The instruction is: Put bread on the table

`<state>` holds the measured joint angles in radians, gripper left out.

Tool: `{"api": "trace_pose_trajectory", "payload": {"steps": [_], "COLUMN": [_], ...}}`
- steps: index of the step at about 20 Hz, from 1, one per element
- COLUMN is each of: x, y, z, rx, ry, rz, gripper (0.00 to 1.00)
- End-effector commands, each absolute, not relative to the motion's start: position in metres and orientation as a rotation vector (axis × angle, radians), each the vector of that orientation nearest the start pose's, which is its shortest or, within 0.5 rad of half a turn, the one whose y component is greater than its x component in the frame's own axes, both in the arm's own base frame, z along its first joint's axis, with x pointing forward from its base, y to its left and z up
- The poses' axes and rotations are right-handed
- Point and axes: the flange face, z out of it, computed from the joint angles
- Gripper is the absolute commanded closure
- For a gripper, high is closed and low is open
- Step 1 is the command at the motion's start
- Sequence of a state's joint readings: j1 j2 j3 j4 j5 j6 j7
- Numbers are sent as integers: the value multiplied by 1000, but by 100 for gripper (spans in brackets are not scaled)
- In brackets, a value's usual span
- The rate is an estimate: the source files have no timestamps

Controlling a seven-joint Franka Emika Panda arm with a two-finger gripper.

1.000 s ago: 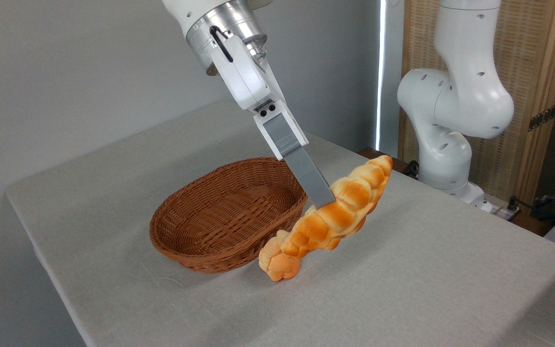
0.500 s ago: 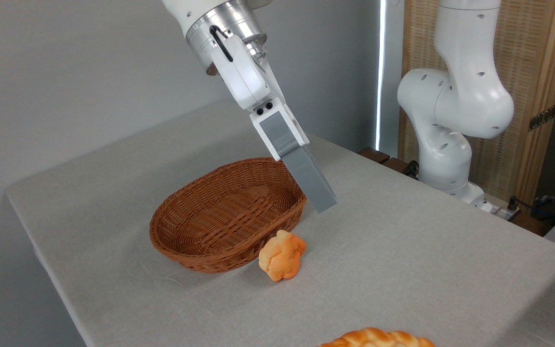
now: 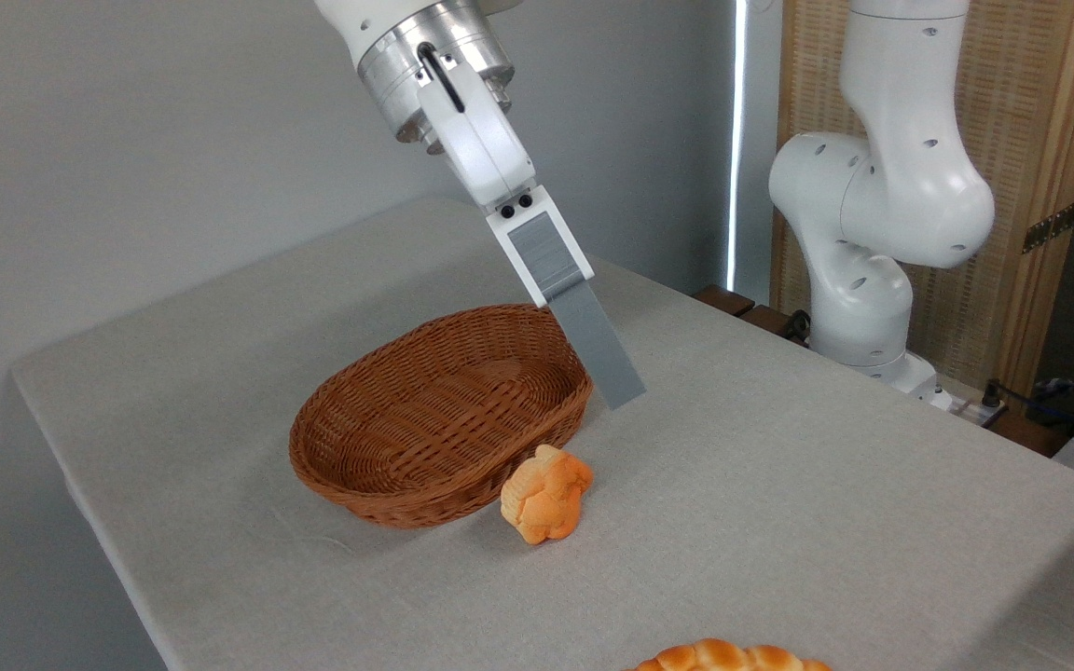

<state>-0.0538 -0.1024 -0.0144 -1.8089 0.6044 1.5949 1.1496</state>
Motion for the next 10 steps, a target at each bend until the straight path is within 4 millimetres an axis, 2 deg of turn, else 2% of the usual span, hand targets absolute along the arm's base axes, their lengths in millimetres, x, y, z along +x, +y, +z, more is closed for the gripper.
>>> {"api": "trace_pose_trajectory", "payload": {"steps": [1,4,10], "x": [521,521,526], "y": [9,6,-6], "z": [606,609,609], "rx": [-2452,-2666,-3023], "ry": [1351,1176,1037], "rz": [332,214,-1], "gripper": [0,0,0]}}
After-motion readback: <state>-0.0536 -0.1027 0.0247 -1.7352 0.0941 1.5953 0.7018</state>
